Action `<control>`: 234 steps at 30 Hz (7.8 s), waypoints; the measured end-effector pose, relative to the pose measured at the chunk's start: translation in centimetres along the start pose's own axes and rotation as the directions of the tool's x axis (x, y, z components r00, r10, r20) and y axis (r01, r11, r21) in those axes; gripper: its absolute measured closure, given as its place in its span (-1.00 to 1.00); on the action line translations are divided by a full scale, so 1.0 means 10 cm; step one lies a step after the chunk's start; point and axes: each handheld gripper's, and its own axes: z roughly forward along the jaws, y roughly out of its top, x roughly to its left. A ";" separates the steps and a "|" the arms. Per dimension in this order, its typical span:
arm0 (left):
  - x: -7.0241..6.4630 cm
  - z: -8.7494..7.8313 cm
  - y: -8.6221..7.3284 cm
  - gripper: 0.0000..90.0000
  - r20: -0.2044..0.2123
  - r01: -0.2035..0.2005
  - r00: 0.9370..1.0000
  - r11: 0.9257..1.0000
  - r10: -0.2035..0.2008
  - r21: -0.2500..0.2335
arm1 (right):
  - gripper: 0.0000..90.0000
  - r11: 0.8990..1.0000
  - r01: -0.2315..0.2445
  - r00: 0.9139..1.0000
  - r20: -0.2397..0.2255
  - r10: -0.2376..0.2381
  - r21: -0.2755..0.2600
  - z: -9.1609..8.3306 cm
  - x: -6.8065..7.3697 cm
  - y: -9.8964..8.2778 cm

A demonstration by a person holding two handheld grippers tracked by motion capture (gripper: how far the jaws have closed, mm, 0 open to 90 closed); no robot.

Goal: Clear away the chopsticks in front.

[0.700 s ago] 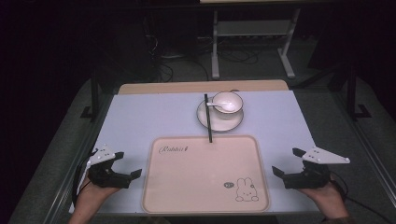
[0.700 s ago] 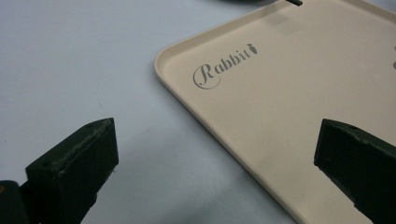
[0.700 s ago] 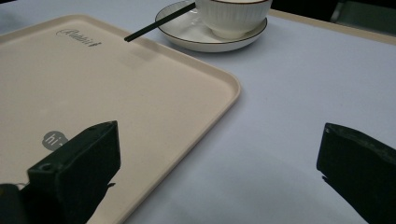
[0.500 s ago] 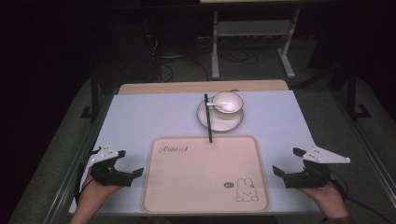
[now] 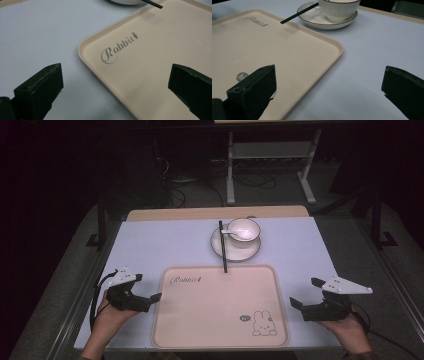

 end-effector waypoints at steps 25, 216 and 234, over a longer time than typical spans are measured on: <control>-0.07 0.48 0.46 -1.00 0.049 -0.024 0.998 0.999 0.026 -0.023 | -1.00 1.000 0.003 1.000 0.003 -0.003 0.006 0.00 0.00 0.00; 0.19 1.35 1.19 0.91 0.012 0.107 0.994 0.986 -0.110 0.131 | -1.00 1.000 -0.017 0.999 -0.038 0.017 -0.006 0.00 -0.01 -0.01; 0.01 0.75 0.77 0.91 0.056 0.130 0.989 0.983 -0.138 0.126 | -1.00 1.000 -0.015 0.999 -0.038 0.015 -0.004 0.01 0.01 -0.01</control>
